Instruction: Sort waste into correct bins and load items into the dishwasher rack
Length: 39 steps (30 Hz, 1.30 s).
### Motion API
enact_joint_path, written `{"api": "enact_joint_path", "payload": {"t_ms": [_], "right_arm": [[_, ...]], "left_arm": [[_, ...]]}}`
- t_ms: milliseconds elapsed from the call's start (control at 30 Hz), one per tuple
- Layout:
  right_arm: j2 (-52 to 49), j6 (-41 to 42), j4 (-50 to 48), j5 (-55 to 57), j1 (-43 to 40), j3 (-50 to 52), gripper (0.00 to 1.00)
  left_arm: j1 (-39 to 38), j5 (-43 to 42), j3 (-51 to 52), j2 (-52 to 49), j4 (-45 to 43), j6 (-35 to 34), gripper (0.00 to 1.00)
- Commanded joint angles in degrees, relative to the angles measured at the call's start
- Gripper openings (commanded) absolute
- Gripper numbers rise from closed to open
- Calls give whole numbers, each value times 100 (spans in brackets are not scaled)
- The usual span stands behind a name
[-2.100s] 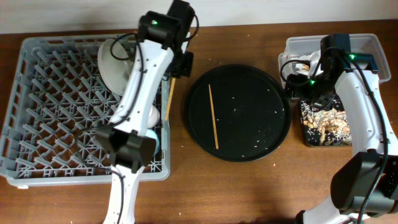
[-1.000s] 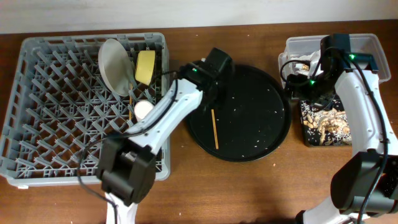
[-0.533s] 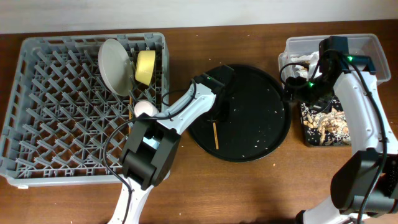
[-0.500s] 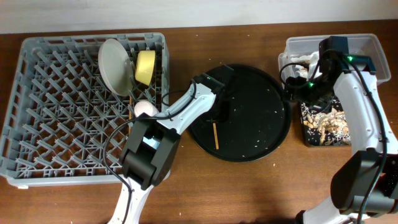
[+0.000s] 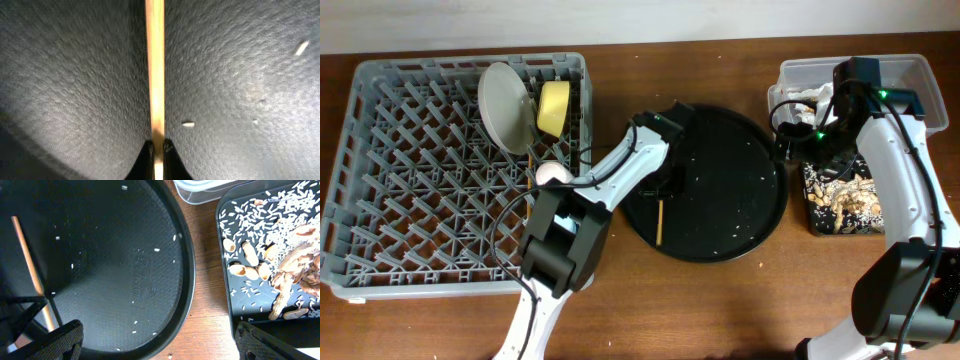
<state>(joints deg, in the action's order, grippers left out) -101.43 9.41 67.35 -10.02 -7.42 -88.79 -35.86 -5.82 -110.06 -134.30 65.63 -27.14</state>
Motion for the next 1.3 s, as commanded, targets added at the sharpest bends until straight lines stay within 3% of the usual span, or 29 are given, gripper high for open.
{"api": "enact_joint_path", "payload": {"t_ms": [0,167,367,533,633,800,833,900,933,1000,1200,1267], "right_arm": [[57,-15,-33,35,-11,79,100],[55,-15,-52,35,-11,79,99],[55,-15,-50,35,-11,79,99],[55,-15,-72,35,-11,79,99],[55,-15,-96,33,-11,79,98],[55,-15,-116,33,-11,79,98],[55,-15,-116,33,-11,79,99],[55,-15,-116,33,-9,79,98],[57,-15,-114,33,-9,79,98],[55,-15,-114,31,-9,79,98],[55,-13,-116,-63,-9,79,99],[107,-17,-57,-181,48,72,99]], "left_arm": [[229,-11,-1403,-90,1064,909,1],[678,713,-3928,-90,3058,1034,1],[1043,627,-4059,608,3112,1659,1],[1974,1285,-2223,1788,3110,1578,1],[2723,1364,-1217,1860,3023,1421,1],[3318,1681,570,1860,1930,1615,1],[3331,1683,743,1860,1803,1615,15],[3331,1683,798,1862,1740,1615,54],[3329,1681,789,1862,1751,1617,64],[3329,1631,741,1862,1781,1648,72],[3040,1082,-201,2371,2153,1687,73],[2726,632,-262,2756,1882,1869,85]]}}
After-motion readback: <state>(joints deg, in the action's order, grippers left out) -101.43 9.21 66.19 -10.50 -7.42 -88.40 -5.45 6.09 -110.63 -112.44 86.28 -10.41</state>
